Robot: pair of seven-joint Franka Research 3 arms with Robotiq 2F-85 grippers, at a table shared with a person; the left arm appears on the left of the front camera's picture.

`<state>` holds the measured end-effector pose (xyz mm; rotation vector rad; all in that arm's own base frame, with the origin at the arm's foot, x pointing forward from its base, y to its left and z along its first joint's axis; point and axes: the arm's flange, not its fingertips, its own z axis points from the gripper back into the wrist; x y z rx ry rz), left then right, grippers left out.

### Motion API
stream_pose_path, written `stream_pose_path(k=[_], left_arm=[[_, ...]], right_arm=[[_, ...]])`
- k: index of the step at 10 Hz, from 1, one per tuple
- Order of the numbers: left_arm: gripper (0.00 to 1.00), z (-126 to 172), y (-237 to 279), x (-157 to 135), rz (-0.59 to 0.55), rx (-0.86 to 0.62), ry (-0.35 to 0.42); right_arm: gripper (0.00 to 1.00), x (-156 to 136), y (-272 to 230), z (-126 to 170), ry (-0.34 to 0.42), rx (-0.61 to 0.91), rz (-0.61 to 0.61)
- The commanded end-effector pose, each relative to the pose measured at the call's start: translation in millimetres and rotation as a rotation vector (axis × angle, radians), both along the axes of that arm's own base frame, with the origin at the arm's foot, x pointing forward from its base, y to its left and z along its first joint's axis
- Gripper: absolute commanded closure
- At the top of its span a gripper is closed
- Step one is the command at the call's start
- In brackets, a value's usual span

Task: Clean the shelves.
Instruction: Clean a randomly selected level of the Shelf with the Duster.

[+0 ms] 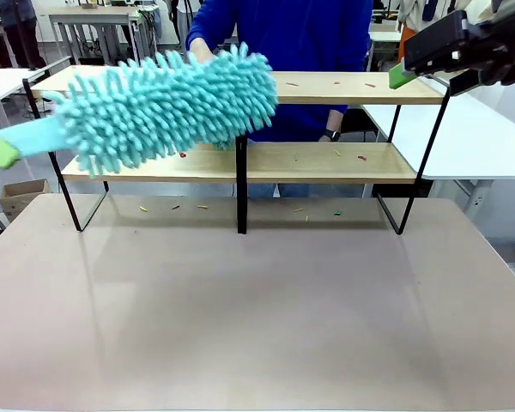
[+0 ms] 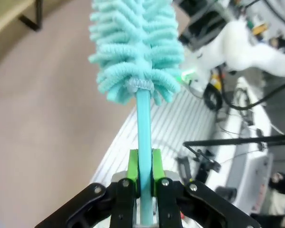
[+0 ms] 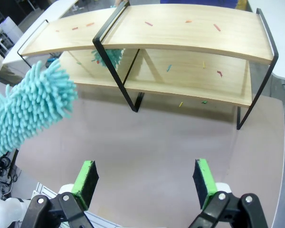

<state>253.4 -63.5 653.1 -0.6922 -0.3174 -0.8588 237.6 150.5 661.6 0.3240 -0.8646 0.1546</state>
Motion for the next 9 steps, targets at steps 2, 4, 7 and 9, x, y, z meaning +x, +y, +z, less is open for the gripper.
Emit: stream_pose_path(k=[2, 4, 7, 9], left_arm=[[0.87, 16, 53, 34, 0.199, -0.091, -0.035], [0.87, 30, 151, 20, 0.395, -0.287, -0.047], [0.87, 1, 285, -23, 0.781, -0.597, -0.037], [0.87, -28, 323, -42, 0.903, -0.719, -0.007]], right_arm=[[0.00, 0, -1, 0, 0.001, 0.001, -0.002], [0.00, 0, -1, 0, 0.001, 0.001, -0.002], [0.00, 0, -1, 0, 0.001, 0.001, -0.002], [0.00, 0, -1, 0, 0.001, 0.001, -0.002]])
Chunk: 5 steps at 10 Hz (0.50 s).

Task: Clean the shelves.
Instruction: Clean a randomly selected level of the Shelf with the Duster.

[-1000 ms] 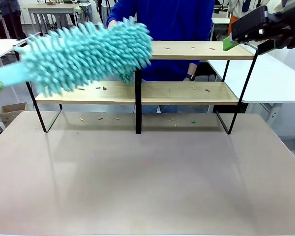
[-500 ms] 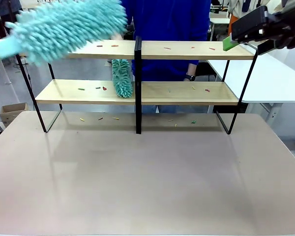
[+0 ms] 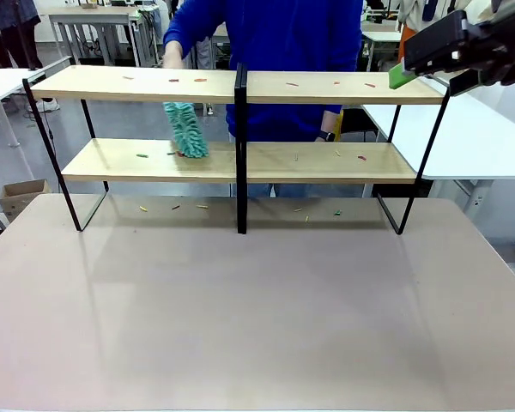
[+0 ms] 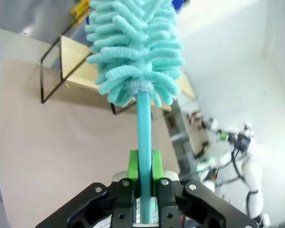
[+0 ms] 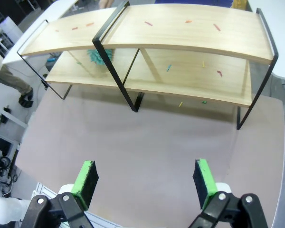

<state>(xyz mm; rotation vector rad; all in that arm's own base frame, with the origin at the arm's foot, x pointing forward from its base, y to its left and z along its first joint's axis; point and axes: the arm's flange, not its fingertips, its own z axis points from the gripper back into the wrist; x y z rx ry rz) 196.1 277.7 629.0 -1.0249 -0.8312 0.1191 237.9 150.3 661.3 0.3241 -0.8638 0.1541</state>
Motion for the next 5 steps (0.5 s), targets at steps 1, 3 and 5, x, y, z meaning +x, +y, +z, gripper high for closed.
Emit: stream_pose_path(k=[1, 3, 5], left_arm=[[0.87, -14, -13, 15, 0.040, -0.083, -0.011], [0.87, -20, -13, 19, 0.033, -0.094, 0.000], [0.87, -15, -17, 26, 0.011, -0.062, 0.005]], right_arm=[[0.00, 0, 0, 0, 0.000, 0.001, -0.001], [0.00, 0, 0, 0, 0.000, 0.001, -0.001], [0.00, 0, 0, 0, 0.000, 0.001, -0.001]])
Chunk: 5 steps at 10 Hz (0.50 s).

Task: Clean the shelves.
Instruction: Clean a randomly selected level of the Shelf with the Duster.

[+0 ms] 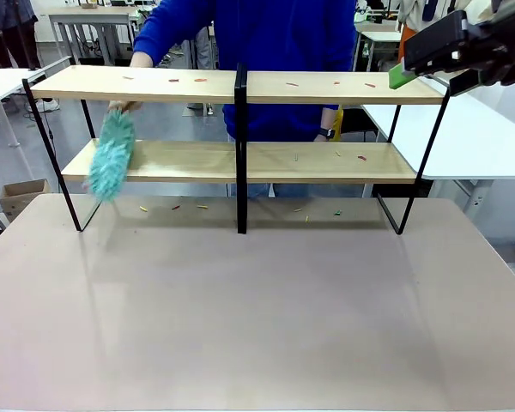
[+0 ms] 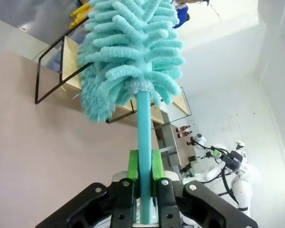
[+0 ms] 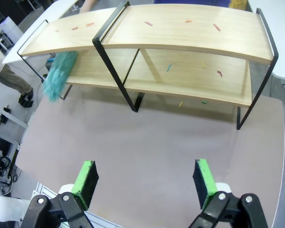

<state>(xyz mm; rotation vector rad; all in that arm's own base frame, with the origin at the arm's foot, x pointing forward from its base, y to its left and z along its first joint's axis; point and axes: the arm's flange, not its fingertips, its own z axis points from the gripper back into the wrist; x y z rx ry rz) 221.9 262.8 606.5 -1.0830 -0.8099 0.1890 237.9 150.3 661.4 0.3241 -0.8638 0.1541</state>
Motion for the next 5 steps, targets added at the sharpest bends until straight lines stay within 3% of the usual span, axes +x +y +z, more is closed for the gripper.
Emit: stream_pose_path(k=[1, 5], left_arm=[[0.87, 9.1, -4.4, 6.2, -0.023, 0.030, -0.022], [0.87, 9.9, -4.1, 10.7, -0.027, 0.043, -0.007]], right_arm=[[0.00, -0.3, -0.4, 0.2, 0.000, 0.001, -0.001], [0.00, -0.3, -0.4, 0.2, 0.000, 0.001, -0.001]])
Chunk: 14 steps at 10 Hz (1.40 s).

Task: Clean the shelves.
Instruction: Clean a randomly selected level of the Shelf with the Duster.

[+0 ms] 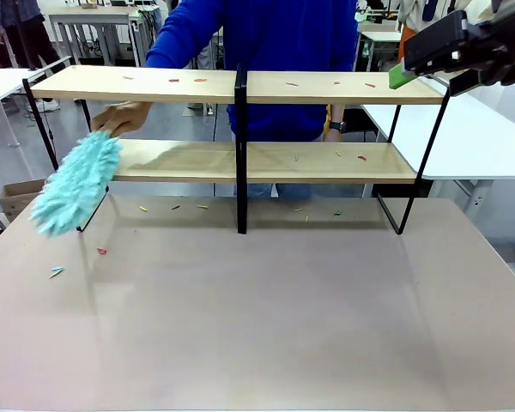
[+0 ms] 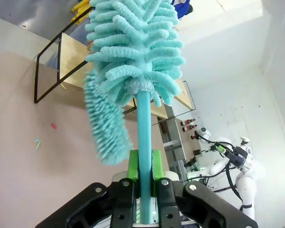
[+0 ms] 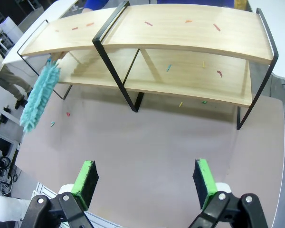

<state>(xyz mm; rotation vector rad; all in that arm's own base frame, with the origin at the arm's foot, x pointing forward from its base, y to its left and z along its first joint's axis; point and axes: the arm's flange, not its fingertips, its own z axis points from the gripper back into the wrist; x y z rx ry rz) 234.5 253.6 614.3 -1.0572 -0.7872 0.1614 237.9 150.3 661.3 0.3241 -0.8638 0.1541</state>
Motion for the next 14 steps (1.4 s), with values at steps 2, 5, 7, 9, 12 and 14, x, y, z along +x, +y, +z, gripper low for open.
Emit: stream_pose_path(k=[2, 5, 7, 9, 12, 14], left_arm=[[0.87, 3, 6, -2, -0.008, 0.016, -0.018], [0.87, 6, -3, 2, -0.037, 0.036, -0.019], [0.87, 22, -49, 0, -0.243, 0.184, -0.052], [0.87, 36, -117, 3, -0.483, 0.408, -0.069], [0.87, 28, -248, 13, -0.920, 0.702, -0.015], [0.87, 7, -322, 16, -1.135, 0.817, 0.046]], right_arm=[[0.00, 0, 0, 0, 0.000, 0.001, -0.001], [0.00, 0, 0, 0, 0.000, 0.001, -0.001], [0.00, 0, 0, 0, 0.000, 0.001, -0.001], [0.00, 0, 0, 0, 0.000, 0.001, -0.001], [0.00, 0, 0, 0, 0.000, 0.001, -0.001], [0.00, 0, 0, 0, 0.000, 0.001, -0.001]])
